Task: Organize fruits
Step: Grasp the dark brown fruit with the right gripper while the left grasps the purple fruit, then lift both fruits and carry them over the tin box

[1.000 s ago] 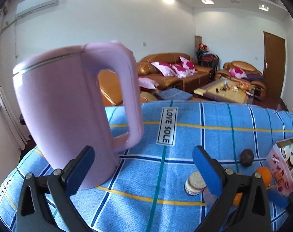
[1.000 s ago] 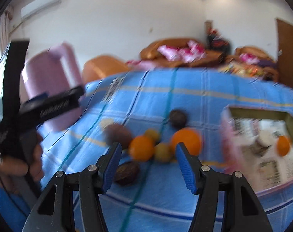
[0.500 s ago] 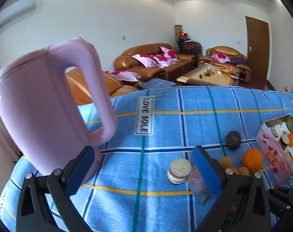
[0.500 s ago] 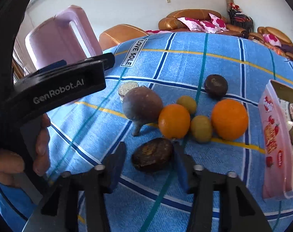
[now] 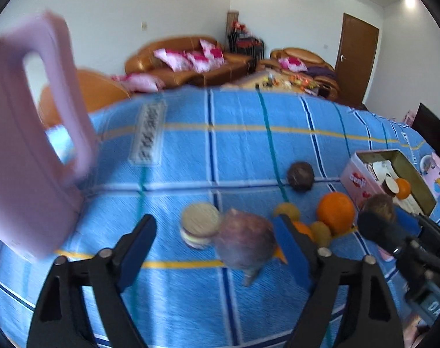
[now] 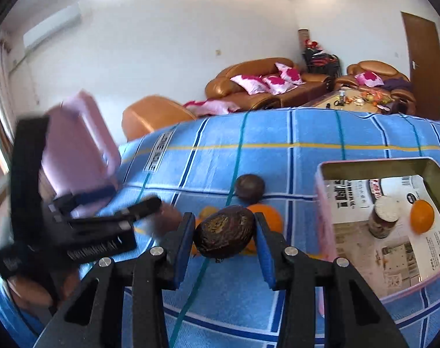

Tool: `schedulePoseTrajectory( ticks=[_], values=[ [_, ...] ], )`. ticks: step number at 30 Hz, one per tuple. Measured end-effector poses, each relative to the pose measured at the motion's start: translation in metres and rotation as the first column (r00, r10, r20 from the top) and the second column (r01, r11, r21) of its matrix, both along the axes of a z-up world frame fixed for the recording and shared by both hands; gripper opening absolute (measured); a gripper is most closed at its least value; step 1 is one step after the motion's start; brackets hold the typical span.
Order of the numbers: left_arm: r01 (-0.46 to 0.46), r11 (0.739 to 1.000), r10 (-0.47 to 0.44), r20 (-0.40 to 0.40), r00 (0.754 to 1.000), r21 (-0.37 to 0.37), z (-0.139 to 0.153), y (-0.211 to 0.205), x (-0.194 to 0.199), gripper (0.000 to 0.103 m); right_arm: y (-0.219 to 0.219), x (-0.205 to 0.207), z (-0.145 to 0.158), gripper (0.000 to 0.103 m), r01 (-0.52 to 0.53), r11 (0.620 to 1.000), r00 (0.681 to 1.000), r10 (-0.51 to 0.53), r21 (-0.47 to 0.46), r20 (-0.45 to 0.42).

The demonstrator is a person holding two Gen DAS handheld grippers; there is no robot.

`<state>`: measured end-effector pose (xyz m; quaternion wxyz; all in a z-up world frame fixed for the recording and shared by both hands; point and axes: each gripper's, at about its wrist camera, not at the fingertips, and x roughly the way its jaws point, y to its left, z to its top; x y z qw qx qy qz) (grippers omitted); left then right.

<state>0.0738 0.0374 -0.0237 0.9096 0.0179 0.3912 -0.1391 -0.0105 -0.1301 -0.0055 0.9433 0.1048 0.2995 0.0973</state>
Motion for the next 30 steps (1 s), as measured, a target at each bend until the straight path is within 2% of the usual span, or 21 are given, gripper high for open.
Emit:
schedulePoseTrajectory(
  ticks=[2,7,10,11,15,16,18,19,24,26,30],
  values=[
    [0.006,0.999,-0.009,-0.063,0.998,-0.052,-0.008,-0.004,0.005,0.078,-0.002,-0.002,0.001,0.043,0.002,1.0,1.0,-0.002,0.011,0.0],
    [-0.035,0.994,0.028,-0.069,0.997,-0.106,-0.014,-0.005,0.007,0.078,0.002,-0.006,0.004,0.043,-0.006,1.0,1.0,0.006,0.022,-0.006],
    [-0.061,0.979,0.034,-0.142,0.989,-0.193,-0.023,0.005,0.014,0.078,0.003,-0.001,0.003,0.043,-0.001,1.0,1.0,0.001,0.03,-0.008],
    [-0.062,0.976,0.029,-0.155,0.987,-0.211,-0.024,0.008,0.015,0.076,0.002,-0.001,0.003,0.043,0.0,1.0,1.0,0.0,0.032,-0.008],
    [-0.064,0.975,0.026,-0.174,0.984,-0.214,-0.022,0.011,0.015,0.072,0.0,-0.001,0.002,0.043,0.001,0.999,1.0,0.0,0.036,-0.012],
    [-0.058,0.975,0.021,-0.17,0.985,-0.216,-0.022,0.01,0.014,0.07,0.0,0.0,0.002,0.043,0.001,0.999,1.0,0.0,0.035,-0.012],
    [-0.028,0.962,-0.018,-0.169,0.986,-0.27,-0.022,0.009,0.014,0.052,0.0,0.0,0.002,0.043,0.0,0.999,1.0,0.0,0.034,-0.011],
    [-0.03,0.961,-0.018,-0.171,0.985,-0.275,-0.022,0.009,0.013,0.052,0.0,0.0,0.002,0.043,0.002,0.999,1.0,-0.001,0.034,-0.009],
    [-0.046,0.96,0.011,-0.126,0.992,-0.275,-0.017,0.015,0.009,0.052,-0.005,-0.002,0.005,0.043,0.029,0.999,0.999,-0.03,0.031,0.028],
    [-0.047,0.955,0.025,-0.077,0.997,-0.293,-0.01,0.019,0.005,0.052,-0.009,-0.005,0.008,0.043,0.038,0.999,0.998,-0.04,0.04,0.05],
    [-0.046,0.946,0.072,0.069,0.995,-0.321,0.011,0.028,-0.009,0.052,-0.018,-0.013,0.02,0.043,0.089,0.996,0.987,-0.091,0.019,0.134]
  ],
)
